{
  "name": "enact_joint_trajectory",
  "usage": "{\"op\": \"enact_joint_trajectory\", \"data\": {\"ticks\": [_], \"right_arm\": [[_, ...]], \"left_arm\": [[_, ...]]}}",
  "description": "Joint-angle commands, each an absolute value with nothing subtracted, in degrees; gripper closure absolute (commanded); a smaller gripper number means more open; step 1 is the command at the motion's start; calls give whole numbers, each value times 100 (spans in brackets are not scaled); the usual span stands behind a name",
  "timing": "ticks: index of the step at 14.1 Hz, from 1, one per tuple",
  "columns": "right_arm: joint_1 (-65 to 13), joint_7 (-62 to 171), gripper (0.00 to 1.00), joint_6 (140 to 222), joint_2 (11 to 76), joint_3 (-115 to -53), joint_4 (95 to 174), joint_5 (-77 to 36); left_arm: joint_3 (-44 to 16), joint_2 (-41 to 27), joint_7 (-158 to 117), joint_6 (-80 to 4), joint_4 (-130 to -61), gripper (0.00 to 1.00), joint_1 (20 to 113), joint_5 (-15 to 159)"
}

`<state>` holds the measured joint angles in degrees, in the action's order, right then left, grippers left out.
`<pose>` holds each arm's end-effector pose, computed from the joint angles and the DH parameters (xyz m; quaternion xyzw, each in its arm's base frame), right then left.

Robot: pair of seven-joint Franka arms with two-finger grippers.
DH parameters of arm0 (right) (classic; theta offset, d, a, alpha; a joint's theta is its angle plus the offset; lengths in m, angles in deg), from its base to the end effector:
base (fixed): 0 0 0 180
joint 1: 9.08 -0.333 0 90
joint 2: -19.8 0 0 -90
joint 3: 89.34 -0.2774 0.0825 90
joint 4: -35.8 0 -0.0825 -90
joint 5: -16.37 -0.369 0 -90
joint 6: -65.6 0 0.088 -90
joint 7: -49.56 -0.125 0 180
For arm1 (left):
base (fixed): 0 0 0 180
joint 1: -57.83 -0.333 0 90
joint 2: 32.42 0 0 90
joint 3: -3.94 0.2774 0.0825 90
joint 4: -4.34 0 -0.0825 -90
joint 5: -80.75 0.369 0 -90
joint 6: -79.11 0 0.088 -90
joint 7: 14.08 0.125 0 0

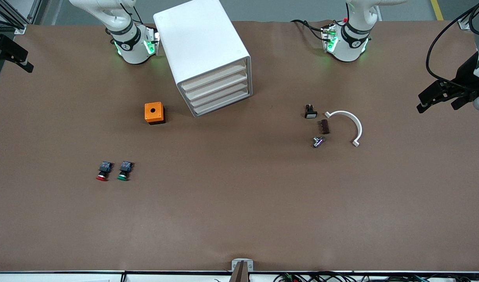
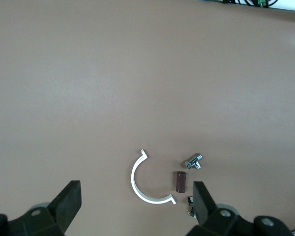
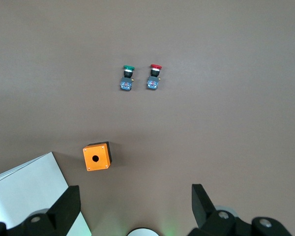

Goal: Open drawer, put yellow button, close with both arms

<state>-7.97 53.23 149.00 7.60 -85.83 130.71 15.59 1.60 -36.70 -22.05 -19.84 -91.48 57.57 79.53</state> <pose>0.4656 -0.0389 0.6261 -0.9999 0.0068 -0.0068 0.0128 0.5356 -0.0225 0.5757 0.9965 0.0522 0.0635 0.0147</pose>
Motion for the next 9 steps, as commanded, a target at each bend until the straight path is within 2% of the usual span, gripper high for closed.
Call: {"op": "enact_joint_trajectory", "data": {"ticks": [1, 9], "right_arm": [[-803, 5255, 0, 14813, 794, -8609, 12958, 1567], [-873, 5237, 0, 14795, 794, -8609, 12958, 1567]], "left_arm": [[148, -3584, -2172, -1836, -8927, 0, 5748, 8057], [121, -3576, -2137, -1336, -8847, 0, 5774, 7995]]}}
